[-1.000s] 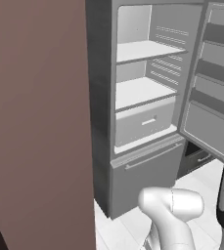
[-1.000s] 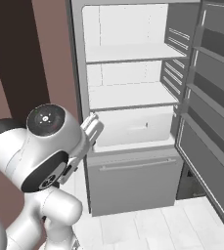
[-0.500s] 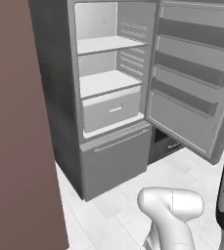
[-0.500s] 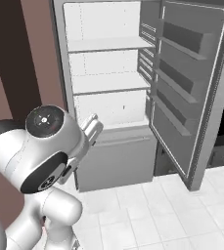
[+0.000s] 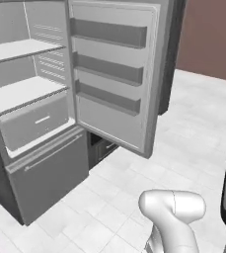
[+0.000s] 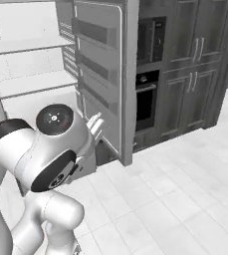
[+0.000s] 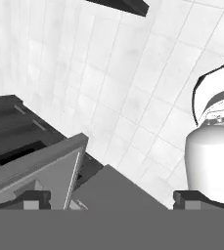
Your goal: Place one of the steaks on the plate and the other in the bowl. Then place the bowl in the fridge.
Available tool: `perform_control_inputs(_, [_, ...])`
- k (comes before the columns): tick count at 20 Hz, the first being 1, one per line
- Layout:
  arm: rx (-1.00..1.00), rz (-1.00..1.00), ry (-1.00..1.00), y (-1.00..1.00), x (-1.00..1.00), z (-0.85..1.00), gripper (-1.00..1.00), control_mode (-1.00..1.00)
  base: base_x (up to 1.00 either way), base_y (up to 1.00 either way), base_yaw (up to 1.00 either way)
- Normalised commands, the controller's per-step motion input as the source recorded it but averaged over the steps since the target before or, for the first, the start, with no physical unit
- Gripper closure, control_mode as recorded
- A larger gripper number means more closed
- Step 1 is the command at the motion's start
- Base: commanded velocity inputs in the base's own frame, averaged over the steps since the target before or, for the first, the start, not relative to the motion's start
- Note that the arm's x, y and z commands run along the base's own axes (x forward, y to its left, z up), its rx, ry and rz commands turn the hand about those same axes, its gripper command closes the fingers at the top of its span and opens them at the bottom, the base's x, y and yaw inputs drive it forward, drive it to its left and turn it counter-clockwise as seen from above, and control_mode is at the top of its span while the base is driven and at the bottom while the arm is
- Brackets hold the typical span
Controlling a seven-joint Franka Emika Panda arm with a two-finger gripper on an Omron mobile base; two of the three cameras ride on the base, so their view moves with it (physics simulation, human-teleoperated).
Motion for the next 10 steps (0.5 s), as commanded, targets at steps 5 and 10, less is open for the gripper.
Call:
perform_control_inputs(5, [0.00,0.00,0.00,0.00,0.00,0.00,-1.00,1.00,0.00,-0.44,-0.67])
perform_control_inputs(10, [0.00,0.00,0.00,0.00,0.00,0.00,-1.00,1.00,0.16,-0.21,-0.63])
